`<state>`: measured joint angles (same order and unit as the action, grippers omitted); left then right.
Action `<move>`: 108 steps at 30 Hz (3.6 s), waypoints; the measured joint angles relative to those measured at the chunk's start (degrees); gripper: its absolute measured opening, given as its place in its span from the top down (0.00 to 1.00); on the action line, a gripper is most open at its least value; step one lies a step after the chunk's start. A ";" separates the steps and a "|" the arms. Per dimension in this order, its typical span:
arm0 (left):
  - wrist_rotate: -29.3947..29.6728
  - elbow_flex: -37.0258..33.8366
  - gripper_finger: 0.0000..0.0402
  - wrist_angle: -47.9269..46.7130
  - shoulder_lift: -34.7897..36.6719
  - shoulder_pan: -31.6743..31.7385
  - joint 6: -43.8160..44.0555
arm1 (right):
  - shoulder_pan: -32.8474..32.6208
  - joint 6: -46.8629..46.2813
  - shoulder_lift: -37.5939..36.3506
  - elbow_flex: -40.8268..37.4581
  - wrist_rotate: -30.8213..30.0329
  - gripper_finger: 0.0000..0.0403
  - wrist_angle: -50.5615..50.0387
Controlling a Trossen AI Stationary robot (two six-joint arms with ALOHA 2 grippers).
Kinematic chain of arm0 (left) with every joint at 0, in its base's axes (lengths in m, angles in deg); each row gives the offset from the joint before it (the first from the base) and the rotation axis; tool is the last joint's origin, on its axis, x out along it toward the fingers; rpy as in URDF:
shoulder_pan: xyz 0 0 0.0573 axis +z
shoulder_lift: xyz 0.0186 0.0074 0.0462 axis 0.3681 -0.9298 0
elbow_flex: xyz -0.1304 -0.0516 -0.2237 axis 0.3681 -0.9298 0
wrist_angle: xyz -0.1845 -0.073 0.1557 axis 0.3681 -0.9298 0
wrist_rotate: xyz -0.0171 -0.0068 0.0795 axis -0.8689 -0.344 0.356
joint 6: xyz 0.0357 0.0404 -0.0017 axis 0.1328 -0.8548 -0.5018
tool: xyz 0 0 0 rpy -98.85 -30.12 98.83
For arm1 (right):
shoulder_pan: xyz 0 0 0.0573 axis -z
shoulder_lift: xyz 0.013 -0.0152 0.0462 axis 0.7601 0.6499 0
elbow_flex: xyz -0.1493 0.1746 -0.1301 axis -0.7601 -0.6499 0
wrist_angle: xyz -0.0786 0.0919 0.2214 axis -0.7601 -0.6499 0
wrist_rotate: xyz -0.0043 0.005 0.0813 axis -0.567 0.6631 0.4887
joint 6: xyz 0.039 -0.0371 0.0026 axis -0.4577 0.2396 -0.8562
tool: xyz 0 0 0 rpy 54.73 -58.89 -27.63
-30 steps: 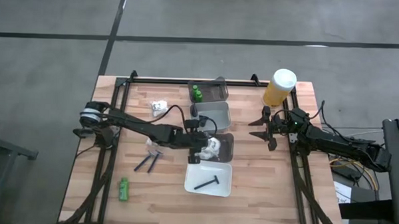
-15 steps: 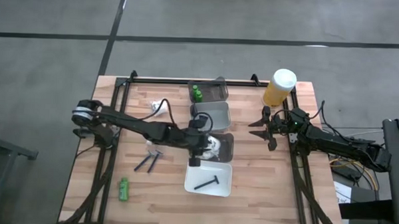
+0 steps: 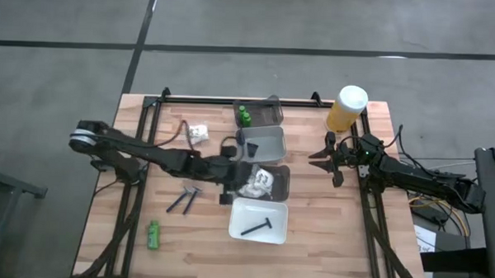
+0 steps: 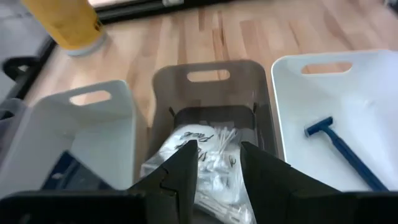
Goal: Pick & Place Travel size toiletries
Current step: Put the bottom white cotton pack into the bottom black bin
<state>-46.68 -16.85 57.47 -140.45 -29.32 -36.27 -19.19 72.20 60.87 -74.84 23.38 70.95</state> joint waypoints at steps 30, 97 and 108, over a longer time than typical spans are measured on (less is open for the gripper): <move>9.02 -33.00 0.69 -8.09 43.69 0.11 5.94 | 0.00 0.00 0.00 0.01 0.00 0.80 -0.02; 13.86 -34.74 0.99 -5.11 25.81 0.17 14.37 | -0.02 0.00 -0.02 0.00 0.00 0.59 0.00; 18.52 -28.14 0.99 -5.00 25.85 0.17 7.32 | 0.00 0.00 -0.02 0.02 0.00 0.67 0.00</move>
<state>-28.16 -44.98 52.48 -114.60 -29.15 -28.95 -19.19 72.20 60.84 -74.82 23.38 70.94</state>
